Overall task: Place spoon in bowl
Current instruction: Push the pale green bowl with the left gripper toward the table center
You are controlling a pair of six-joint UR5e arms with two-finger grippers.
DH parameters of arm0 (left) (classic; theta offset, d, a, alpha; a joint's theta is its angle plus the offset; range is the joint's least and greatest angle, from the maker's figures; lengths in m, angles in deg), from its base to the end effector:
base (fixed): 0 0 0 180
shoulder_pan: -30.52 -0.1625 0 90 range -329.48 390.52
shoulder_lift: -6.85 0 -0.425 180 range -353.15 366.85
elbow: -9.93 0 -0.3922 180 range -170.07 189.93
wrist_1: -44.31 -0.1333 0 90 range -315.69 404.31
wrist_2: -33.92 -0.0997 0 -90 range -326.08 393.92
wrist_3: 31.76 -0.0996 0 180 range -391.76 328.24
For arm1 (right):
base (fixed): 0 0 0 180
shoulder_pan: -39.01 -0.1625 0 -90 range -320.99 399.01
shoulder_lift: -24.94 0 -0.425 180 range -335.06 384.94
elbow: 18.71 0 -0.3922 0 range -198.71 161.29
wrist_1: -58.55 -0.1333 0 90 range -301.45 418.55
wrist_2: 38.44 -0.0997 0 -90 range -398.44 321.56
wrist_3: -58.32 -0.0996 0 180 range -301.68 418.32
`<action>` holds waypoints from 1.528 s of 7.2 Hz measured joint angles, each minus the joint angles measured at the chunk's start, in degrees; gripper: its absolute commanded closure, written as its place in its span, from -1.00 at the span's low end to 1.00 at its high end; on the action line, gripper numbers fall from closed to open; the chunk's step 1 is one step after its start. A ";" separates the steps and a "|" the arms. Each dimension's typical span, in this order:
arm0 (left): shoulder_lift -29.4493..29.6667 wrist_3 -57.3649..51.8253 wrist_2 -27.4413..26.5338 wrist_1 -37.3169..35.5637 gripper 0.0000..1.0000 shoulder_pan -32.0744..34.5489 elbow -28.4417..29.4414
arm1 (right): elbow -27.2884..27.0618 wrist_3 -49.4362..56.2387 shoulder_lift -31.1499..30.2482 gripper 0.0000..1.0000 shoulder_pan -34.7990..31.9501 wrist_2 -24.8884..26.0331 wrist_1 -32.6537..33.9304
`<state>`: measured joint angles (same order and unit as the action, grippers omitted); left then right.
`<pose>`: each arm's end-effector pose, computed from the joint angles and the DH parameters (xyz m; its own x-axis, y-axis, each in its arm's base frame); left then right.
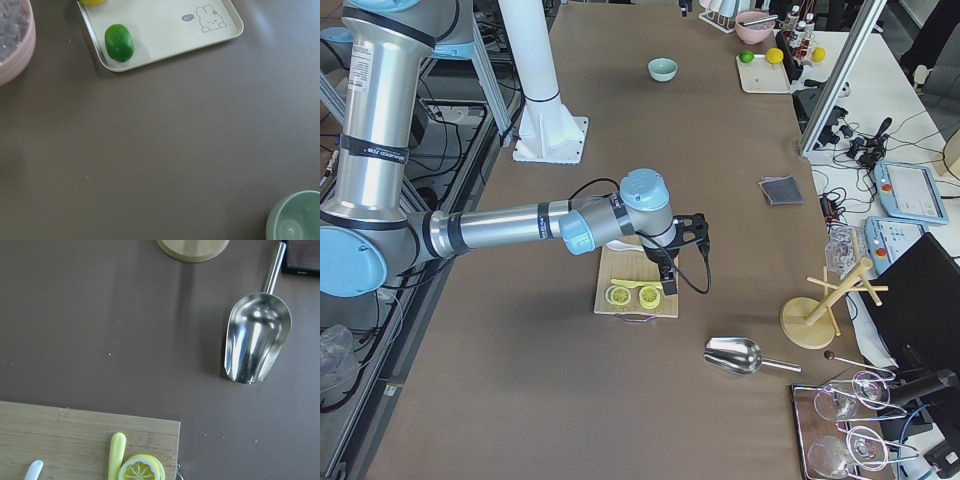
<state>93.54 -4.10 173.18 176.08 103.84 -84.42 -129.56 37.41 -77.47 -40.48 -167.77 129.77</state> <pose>0.0838 -0.4811 0.5596 0.5206 0.2765 -0.8078 0.0351 0.9384 0.3439 -0.0077 -0.4263 0.5429 0.7189 -0.0860 0.6897 -0.1010 0.9688 0.2261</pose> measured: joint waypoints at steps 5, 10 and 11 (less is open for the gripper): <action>-1.49 20.98 -13.17 22.44 0.33 -20.47 6.92 | 0.02 -10.23 -0.89 -1.00 6.68 3.70 -6.23; 0.12 23.18 -13.85 26.65 1.00 -23.05 7.71 | 0.02 -10.26 -1.03 -1.00 6.80 3.70 -6.71; 1.04 24.98 -13.68 26.69 1.00 -23.12 6.70 | 0.02 -10.30 -1.06 -1.00 6.80 3.72 -6.71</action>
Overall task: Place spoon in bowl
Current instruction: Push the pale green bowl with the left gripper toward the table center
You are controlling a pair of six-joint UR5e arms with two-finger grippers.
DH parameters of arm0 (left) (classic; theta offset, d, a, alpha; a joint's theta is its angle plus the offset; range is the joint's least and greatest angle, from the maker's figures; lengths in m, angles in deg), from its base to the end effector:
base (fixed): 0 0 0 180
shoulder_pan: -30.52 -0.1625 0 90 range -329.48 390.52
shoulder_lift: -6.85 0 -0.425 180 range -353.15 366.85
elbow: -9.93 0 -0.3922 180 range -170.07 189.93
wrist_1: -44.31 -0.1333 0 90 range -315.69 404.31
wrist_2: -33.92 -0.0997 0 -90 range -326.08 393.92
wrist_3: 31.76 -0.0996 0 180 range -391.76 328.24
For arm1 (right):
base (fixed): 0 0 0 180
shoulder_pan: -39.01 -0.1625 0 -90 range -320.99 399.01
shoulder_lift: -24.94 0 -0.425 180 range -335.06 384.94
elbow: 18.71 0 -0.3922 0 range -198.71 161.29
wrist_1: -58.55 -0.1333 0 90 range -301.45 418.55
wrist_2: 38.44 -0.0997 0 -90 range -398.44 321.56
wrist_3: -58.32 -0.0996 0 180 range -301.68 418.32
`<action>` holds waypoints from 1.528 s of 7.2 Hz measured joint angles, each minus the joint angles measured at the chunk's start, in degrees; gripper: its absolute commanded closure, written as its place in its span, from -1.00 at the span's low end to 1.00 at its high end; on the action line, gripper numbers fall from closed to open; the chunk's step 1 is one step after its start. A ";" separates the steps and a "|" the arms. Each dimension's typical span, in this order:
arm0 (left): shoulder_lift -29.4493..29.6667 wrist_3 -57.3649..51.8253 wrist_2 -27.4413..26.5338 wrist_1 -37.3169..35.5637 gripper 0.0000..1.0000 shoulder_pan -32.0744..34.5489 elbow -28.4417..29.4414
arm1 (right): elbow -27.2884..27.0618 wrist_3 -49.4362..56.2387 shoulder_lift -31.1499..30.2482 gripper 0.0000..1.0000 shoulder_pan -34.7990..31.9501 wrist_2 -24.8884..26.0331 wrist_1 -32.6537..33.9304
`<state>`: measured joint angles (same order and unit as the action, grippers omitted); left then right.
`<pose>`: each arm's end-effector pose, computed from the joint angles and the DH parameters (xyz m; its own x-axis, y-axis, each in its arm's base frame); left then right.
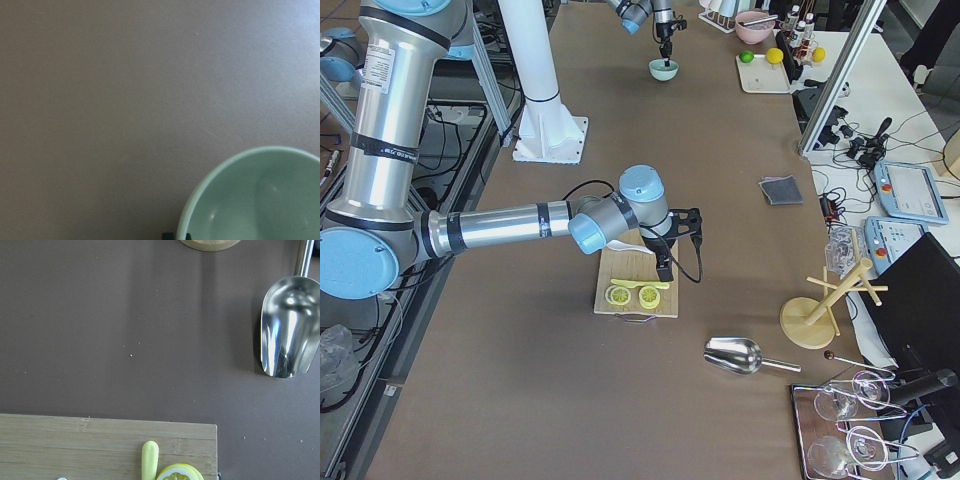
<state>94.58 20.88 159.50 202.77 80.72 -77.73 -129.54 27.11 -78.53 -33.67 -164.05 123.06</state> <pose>0.2562 -0.4253 0.5649 0.4005 0.2903 -0.8691 0.0597 0.9382 0.3409 -0.0524 -0.4211 0.5395 0.7130 -0.0493 0.6994 -0.1395 0.9676 0.2105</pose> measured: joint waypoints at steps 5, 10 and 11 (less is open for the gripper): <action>17.65 17.54 -6.49 -9.31 1.00 -8.82 -3.94 | 0.02 -0.07 -0.17 -1.00 0.00 -0.05 0.00; 35.04 20.41 -22.73 -34.49 -0.62 -21.40 -2.94 | 0.17 -0.14 -0.15 -1.00 0.06 0.06 0.00; 35.13 20.32 -23.28 -35.03 -0.93 -21.67 -2.94 | 0.18 -0.15 -0.13 -1.00 0.07 0.06 0.00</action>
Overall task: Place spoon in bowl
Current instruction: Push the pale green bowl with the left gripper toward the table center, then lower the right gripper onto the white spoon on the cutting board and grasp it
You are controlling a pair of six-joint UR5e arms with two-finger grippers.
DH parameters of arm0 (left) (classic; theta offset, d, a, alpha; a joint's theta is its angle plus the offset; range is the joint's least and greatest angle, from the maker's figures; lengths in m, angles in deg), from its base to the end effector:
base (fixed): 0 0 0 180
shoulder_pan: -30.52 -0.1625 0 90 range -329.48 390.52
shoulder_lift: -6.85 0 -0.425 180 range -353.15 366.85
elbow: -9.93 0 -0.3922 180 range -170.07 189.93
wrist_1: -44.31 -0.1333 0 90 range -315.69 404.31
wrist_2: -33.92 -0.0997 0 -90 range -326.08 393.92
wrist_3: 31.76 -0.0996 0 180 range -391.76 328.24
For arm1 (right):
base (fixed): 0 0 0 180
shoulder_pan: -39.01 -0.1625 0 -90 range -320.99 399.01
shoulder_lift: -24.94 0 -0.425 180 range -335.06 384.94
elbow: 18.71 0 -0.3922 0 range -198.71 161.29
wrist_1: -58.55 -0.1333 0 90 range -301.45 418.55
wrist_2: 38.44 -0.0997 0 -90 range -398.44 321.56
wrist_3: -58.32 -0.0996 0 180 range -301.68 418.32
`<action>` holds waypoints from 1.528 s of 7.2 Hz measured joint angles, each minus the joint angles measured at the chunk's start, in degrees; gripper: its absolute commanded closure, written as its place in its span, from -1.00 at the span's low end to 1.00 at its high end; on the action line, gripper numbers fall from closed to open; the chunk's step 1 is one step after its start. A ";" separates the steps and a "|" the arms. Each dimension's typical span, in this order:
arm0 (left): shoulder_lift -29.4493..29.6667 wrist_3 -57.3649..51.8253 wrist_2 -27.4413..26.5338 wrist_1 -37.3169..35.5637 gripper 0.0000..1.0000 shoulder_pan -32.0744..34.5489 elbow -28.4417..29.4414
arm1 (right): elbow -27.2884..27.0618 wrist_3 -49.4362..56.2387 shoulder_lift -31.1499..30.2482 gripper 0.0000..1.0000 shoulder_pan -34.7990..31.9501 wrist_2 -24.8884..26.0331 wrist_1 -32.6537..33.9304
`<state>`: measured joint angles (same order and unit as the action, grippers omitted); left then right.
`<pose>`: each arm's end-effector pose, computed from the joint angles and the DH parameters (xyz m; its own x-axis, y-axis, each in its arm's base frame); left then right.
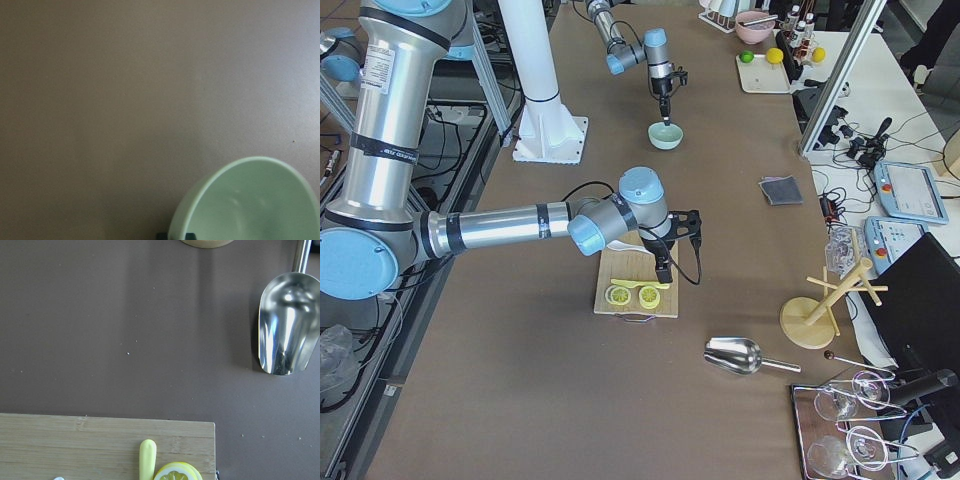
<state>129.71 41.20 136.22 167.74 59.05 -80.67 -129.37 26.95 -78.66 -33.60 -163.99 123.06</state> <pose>0.5495 -0.4263 0.2498 0.4160 0.0997 -0.9039 0.1805 0.9651 0.1896 -0.0527 -0.4204 0.5420 0.7142 -0.0438 0.6985 -0.1404 0.9688 0.2043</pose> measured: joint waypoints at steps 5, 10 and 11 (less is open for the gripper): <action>-6.68 -2.64 13.98 -5.05 -0.94 11.36 -11.45 | -0.13 -6.27 0.31 -0.95 2.43 0.48 -1.66; -29.59 -40.60 34.79 -5.60 -0.94 39.22 -13.84 | -0.26 -29.89 -2.90 -0.89 19.94 12.32 -15.00; -31.53 -44.97 36.02 -5.58 -0.94 41.86 -13.17 | -0.26 -34.50 -3.51 -0.82 25.45 17.36 -16.53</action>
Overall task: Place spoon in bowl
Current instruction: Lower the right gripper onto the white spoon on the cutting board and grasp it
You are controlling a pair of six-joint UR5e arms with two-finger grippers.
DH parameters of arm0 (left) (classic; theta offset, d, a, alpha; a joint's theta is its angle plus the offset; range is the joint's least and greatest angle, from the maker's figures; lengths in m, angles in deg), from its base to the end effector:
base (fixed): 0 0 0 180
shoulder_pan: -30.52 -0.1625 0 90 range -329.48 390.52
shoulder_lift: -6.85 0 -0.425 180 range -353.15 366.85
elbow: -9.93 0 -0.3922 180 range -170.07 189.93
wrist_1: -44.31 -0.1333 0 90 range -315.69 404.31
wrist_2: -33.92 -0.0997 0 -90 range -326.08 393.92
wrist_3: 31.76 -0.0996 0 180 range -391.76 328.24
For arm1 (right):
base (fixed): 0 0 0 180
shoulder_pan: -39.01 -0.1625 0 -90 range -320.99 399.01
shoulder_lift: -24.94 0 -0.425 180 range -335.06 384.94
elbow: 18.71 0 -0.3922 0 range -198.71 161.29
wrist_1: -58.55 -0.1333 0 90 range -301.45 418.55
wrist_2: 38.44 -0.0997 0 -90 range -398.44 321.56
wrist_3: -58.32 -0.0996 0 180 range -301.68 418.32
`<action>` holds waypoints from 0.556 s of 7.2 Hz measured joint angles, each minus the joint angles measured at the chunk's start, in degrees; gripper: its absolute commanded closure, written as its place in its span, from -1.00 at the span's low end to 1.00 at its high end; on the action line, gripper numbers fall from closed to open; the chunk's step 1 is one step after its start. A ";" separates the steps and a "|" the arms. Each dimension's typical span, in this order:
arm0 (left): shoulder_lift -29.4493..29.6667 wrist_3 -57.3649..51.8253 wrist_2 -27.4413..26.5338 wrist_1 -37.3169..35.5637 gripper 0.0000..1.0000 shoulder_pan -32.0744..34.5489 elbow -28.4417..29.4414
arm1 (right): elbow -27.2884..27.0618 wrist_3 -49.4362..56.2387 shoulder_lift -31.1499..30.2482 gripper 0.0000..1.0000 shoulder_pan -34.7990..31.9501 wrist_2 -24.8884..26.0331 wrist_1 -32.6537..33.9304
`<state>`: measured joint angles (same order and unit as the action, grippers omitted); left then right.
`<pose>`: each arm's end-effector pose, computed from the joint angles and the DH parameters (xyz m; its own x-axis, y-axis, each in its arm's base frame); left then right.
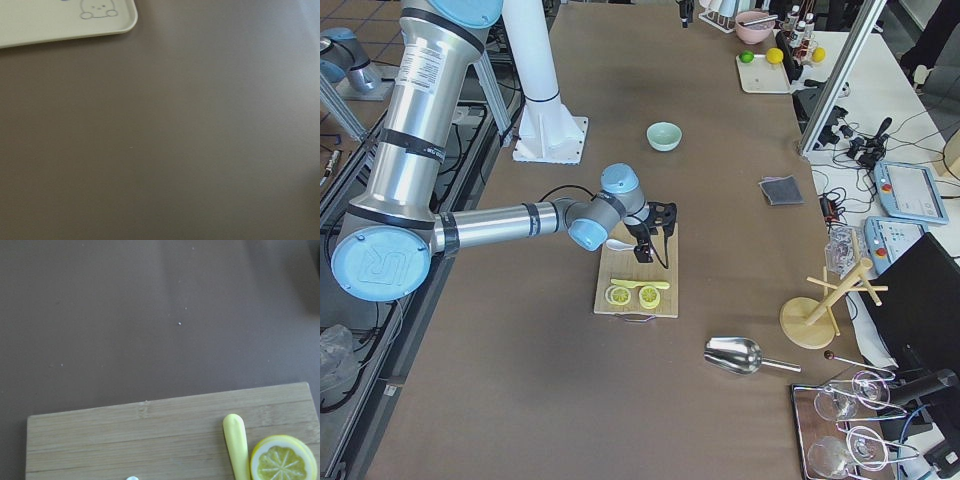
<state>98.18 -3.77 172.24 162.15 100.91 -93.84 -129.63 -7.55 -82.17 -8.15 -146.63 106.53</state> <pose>0.1145 -0.4970 0.4658 0.5177 0.2966 -0.8025 -0.0031 0.9386 0.3449 -0.1995 -0.3655 0.5370 0.6549 0.1351 0.7435 -0.3031 0.9482 0.0947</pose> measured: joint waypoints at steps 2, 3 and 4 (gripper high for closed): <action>-1.27 -2.54 0.51 0.02 -0.94 1.43 0.41 | 0.00 -5.91 -0.61 -0.23 9.16 7.90 -1.01; -1.43 -2.76 0.54 0.04 -0.95 1.54 0.41 | -0.06 -7.59 -1.10 0.09 12.11 10.31 -1.15; -1.47 -2.83 0.55 0.10 -0.95 1.57 0.42 | -0.12 -8.84 -1.47 0.15 14.00 11.70 -1.20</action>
<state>96.71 -6.60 172.78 162.25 102.48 -93.42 -129.75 -16.39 -83.64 5.85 -134.93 105.33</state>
